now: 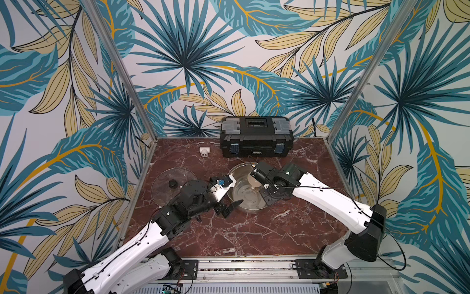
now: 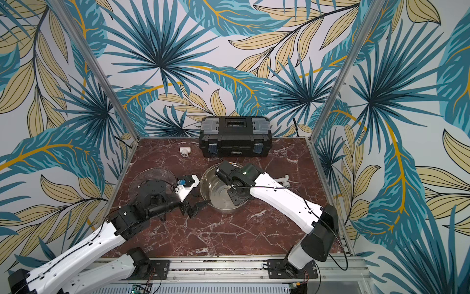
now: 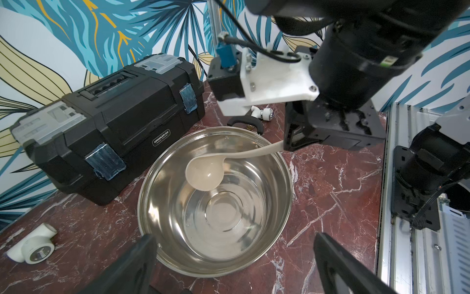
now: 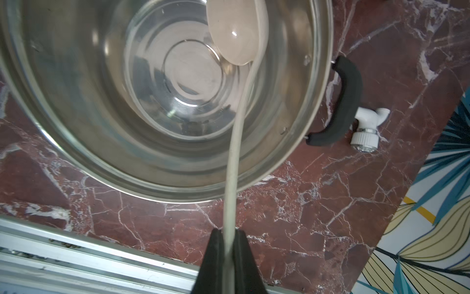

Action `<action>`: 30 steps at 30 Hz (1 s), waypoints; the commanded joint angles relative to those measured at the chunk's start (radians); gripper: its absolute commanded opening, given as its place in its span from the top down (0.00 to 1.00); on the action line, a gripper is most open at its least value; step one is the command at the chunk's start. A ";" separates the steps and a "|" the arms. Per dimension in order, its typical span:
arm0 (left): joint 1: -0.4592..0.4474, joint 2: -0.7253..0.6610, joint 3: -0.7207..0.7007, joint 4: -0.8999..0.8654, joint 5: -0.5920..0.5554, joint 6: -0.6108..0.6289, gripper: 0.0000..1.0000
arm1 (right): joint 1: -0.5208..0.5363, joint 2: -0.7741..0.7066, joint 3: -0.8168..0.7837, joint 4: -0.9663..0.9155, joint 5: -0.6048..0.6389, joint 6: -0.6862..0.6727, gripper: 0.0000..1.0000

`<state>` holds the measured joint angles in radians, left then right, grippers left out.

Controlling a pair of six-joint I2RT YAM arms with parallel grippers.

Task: Stir the soup with a spoon
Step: Stir the soup in the pan with a stick.

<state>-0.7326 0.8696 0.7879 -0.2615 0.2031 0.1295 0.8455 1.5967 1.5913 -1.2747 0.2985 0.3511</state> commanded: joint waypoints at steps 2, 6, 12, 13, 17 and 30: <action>-0.004 0.013 0.005 0.022 0.005 -0.031 0.00 | 0.011 0.055 0.077 0.044 -0.096 -0.028 1.00; -0.004 0.015 0.048 -0.013 -0.003 -0.039 0.00 | 0.031 0.074 0.106 0.057 -0.154 -0.040 1.00; -0.003 0.005 0.069 -0.013 -0.013 -0.056 0.00 | 0.065 0.040 0.076 0.063 -0.218 -0.042 1.00; -0.004 0.004 0.066 -0.013 -0.017 -0.061 0.00 | 0.070 0.026 0.061 0.061 -0.214 -0.039 1.00; -0.004 0.004 0.060 -0.004 -0.027 -0.079 0.00 | 0.080 -0.044 -0.010 0.052 -0.211 -0.030 1.00; -0.004 -0.001 0.066 0.009 -0.047 -0.145 0.00 | 0.063 -0.188 -0.163 -0.051 -0.024 -0.008 1.00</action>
<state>-0.7326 0.8845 0.8108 -0.2733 0.1661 0.0101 0.9188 1.4239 1.4525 -1.2839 0.1917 0.3275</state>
